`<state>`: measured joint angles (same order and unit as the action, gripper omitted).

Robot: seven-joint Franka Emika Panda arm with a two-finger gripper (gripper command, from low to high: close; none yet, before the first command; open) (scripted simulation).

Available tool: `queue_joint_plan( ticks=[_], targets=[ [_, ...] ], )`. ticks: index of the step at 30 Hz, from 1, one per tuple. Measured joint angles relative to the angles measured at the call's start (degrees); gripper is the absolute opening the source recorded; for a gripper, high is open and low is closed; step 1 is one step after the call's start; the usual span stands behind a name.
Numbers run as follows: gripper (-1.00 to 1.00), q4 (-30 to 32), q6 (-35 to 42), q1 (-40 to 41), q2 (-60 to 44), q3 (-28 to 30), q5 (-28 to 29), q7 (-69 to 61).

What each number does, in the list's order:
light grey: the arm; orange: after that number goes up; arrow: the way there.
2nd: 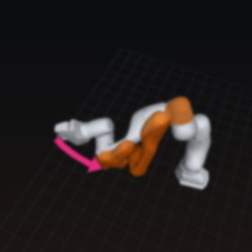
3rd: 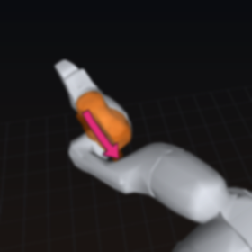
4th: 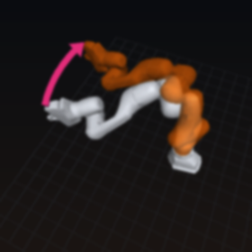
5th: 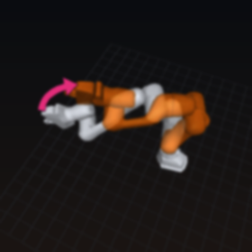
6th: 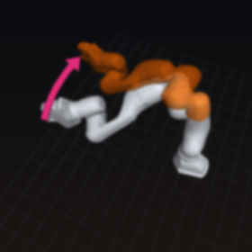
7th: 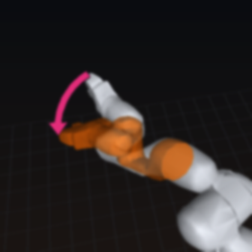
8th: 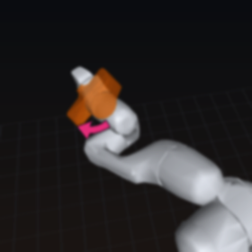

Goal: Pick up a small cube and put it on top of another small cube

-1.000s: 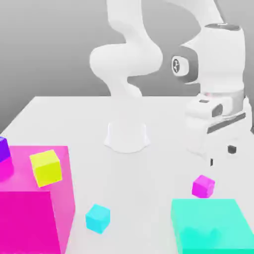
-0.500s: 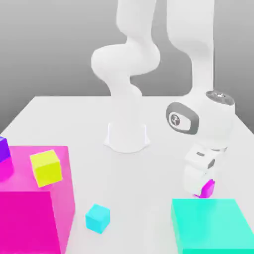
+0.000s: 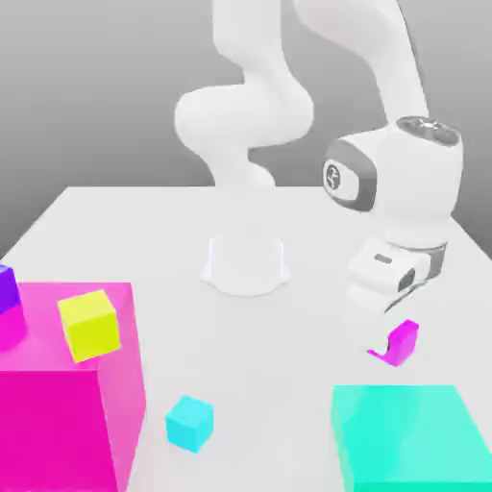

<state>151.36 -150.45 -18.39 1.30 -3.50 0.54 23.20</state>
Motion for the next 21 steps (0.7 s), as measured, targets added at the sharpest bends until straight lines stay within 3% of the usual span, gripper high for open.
queue_joint_plan(
  ticks=[13,16,17,21],
  targets=[
    [-1.0,-24.2,31.43,20.45,7.07,16.62,1.48,-30.87],
    [-1.0,-22.43,27.86,21.5,5.13,18.12,1.1,-33.12],
    [1.0,-21.2,25.74,21.65,4.21,18.29,0.9,-33.43],
    [1.0,-21.2,25.74,21.65,4.21,18.29,0.9,-33.43]
  ],
)
